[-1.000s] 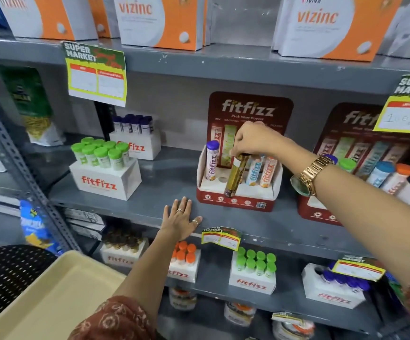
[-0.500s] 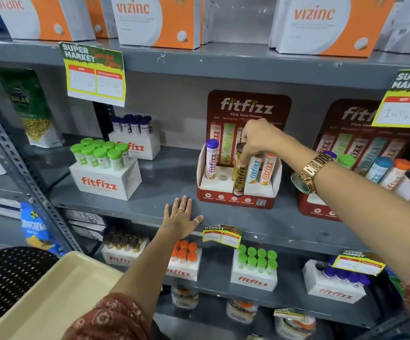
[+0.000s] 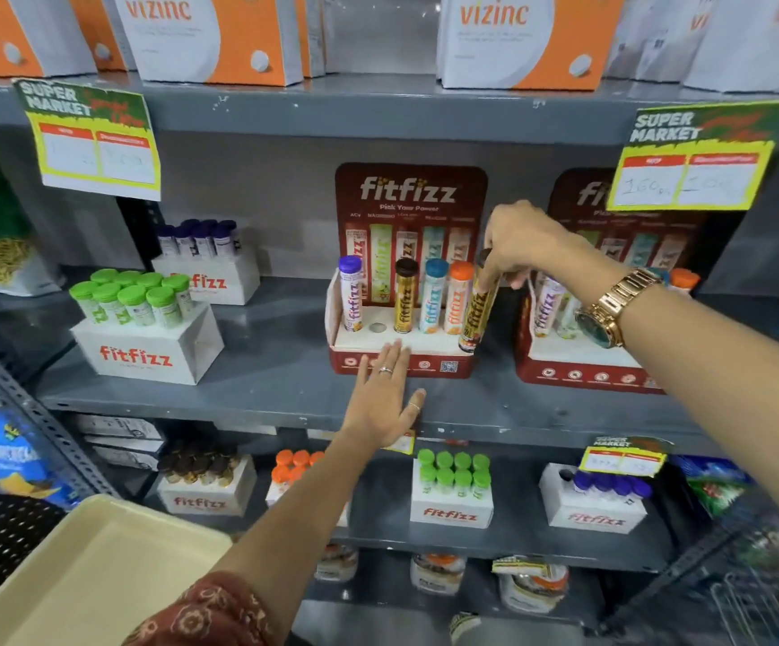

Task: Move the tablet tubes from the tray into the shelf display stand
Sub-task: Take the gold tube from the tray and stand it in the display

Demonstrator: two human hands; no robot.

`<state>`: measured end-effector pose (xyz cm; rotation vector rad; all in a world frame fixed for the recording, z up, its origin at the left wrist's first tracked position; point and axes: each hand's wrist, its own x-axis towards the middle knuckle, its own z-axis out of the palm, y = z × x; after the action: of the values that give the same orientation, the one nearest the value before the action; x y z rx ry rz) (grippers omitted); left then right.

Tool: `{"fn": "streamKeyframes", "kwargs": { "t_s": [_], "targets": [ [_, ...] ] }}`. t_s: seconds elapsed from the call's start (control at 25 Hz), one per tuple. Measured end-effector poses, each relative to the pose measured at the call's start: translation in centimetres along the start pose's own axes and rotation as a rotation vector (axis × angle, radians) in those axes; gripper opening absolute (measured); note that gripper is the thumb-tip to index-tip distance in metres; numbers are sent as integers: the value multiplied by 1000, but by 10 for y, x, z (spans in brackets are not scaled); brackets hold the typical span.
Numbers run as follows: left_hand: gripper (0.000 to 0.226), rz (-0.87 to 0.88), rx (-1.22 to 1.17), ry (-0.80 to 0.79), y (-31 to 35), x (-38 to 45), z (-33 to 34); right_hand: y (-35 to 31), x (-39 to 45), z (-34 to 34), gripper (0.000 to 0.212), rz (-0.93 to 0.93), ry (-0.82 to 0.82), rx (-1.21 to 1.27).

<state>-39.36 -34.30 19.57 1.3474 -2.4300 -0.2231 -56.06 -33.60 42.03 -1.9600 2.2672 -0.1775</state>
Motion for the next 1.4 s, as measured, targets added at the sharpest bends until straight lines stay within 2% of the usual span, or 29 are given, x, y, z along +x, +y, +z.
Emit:
{"fn": "streamKeyframes", "kwargs": {
  "t_s": [0.12, 0.24, 0.32, 0.44, 0.64, 0.92, 1.16, 1.4],
  "targets": [
    [66, 103, 13, -55, 36, 12, 14, 33, -3, -5, 37, 68, 26, -49],
    [66, 173, 39, -118, 63, 21, 33, 68, -6, -8, 23, 133, 3, -81],
    [66, 192, 41, -153, 77, 26, 44, 88, -6, -9, 28, 179, -4, -104],
    [66, 172, 25, -215, 95, 31, 59, 119, -2, -10, 54, 241, 19, -159],
    [65, 116, 79, -257, 108, 41, 78, 152, 5, -7, 46, 250, 53, -197],
    [65, 38, 172, -305, 108, 49, 87, 172, 23, 2, 54, 181, 80, -210],
    [65, 29, 174, -311, 107, 51, 90, 173, 29, 3, 39, 117, 90, -269],
    [66, 20, 176, -328, 107, 51, 90, 177, 36, 3, 25, 133, 100, -281]
  ]
}}
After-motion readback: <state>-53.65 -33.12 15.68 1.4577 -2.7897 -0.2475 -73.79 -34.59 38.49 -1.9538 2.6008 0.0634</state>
